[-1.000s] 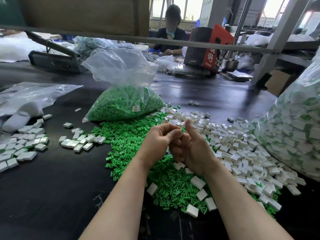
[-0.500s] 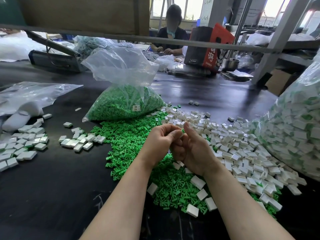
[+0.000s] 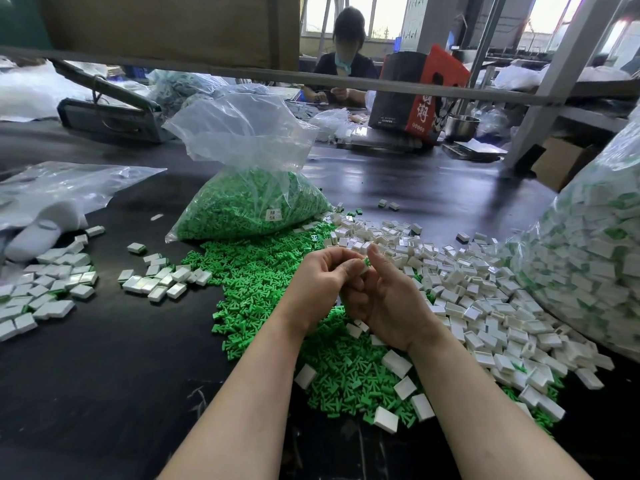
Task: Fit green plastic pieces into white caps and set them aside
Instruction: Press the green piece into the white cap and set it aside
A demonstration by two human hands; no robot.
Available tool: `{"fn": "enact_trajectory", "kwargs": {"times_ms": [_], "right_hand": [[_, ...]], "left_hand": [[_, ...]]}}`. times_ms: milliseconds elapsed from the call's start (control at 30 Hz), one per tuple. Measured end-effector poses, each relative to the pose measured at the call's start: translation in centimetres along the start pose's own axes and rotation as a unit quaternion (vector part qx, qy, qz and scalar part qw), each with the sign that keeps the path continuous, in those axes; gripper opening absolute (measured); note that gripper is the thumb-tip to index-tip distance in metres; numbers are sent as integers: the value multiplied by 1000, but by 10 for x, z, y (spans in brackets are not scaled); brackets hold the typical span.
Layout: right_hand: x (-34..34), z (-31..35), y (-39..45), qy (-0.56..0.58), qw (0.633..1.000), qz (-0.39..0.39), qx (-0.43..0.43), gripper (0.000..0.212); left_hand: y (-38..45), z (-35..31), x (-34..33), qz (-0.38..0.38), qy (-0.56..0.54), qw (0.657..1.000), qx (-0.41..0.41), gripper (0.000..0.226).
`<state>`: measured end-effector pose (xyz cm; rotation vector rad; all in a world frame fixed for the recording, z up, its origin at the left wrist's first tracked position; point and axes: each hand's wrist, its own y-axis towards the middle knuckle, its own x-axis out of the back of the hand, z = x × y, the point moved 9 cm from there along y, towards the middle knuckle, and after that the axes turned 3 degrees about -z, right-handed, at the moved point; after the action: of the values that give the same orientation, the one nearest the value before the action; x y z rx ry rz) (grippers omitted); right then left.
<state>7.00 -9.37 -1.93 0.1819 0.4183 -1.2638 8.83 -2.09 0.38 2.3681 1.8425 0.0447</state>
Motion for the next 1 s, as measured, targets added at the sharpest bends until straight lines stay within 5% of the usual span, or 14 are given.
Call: {"fn": "enact_trajectory", "kwargs": {"times_ms": [833, 1000], "right_hand": [[0, -1, 4, 12, 999, 13, 30, 40], [-5, -1, 4, 6, 999, 28, 23, 58]], "left_hand": [[-1, -4, 1, -3, -9, 1000, -18, 12], [-1, -3, 4, -10, -33, 999, -6, 17]]}}
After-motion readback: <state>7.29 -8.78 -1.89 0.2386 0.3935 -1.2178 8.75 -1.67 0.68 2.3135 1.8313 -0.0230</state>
